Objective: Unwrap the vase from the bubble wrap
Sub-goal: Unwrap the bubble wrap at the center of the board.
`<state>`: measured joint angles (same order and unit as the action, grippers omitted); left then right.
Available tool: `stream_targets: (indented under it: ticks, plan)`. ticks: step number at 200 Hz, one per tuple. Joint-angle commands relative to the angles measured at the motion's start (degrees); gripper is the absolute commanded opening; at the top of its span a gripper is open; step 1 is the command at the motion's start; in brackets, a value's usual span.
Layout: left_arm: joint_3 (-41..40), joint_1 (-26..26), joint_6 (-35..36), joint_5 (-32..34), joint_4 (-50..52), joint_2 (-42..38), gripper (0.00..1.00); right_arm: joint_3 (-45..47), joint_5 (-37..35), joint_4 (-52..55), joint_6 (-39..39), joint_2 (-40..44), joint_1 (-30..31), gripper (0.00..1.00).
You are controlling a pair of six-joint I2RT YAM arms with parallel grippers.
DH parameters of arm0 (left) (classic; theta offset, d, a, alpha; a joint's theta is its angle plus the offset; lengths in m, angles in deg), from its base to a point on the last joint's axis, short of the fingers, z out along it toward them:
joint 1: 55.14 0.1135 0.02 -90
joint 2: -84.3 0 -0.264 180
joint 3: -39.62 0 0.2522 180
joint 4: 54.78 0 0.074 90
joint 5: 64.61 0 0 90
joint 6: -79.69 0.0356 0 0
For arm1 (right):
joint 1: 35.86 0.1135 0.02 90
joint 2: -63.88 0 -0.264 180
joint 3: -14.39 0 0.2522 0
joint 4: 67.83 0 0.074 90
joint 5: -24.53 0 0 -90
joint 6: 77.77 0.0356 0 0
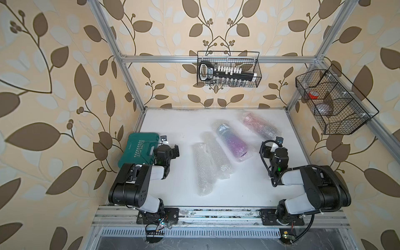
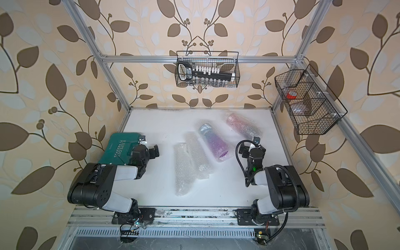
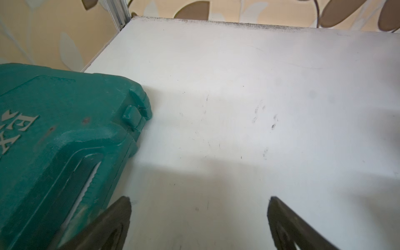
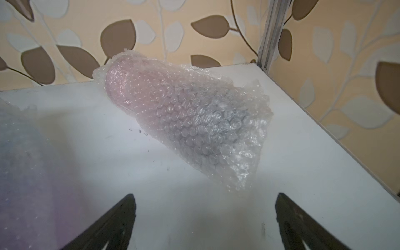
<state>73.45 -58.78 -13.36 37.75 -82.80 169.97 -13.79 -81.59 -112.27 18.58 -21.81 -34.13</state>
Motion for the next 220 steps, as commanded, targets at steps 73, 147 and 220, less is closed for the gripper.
stream_targets:
  ticks: [73, 147, 220]
  plan:
    - [1.5, 0.7, 0.9, -0.7, -1.6, 0.0, 0.99, -1.4, -0.7, -1.3, -0.4, -0.9, -0.2, 0.99]
    - [1.6, 0.7, 1.0, -0.7, -1.6, 0.0, 0.99, -1.2, -0.8, -1.4, -0.4, -0.6, -0.2, 0.99]
    - [1.6, 0.7, 1.0, -0.7, -1.6, 0.0, 0.99, -0.6, -0.8, -2.4, -0.5, -0.3, -0.2, 0.99]
